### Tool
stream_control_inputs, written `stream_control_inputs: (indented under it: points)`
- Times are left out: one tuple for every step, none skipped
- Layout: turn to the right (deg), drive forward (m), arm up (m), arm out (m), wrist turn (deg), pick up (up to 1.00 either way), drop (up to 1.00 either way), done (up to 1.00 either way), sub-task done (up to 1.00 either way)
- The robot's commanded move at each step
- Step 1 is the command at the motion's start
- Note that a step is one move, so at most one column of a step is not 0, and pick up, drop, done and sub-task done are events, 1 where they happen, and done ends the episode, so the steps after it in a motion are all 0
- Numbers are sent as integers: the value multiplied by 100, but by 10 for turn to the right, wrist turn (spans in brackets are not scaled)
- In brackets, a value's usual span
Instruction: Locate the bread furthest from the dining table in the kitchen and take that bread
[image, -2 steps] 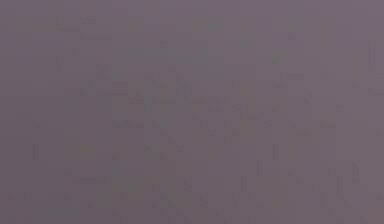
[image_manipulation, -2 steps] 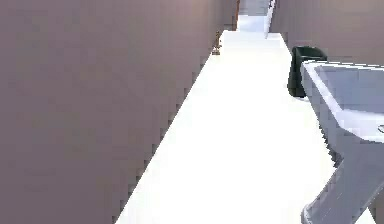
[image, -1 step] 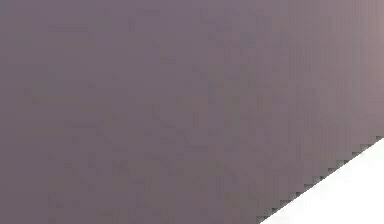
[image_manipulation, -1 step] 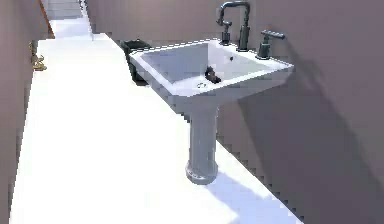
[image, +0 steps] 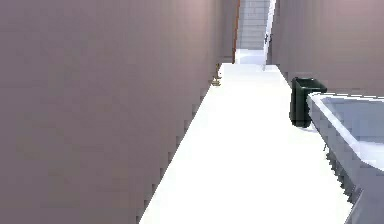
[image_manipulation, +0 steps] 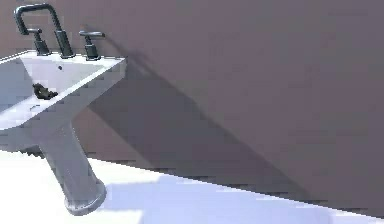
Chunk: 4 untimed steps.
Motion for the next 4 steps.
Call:
stream_control_inputs:
  points:
    - [60, 0, 0, 0, 0, 0, 0, 0, 0]
    - [0, 35, 0, 0, 0, 0, 0, 0, 0]
    - [60, 0, 0, 0, 0, 0, 0, 0, 0]
    - [0, 100, 0, 0, 0, 0, 0, 0, 0]
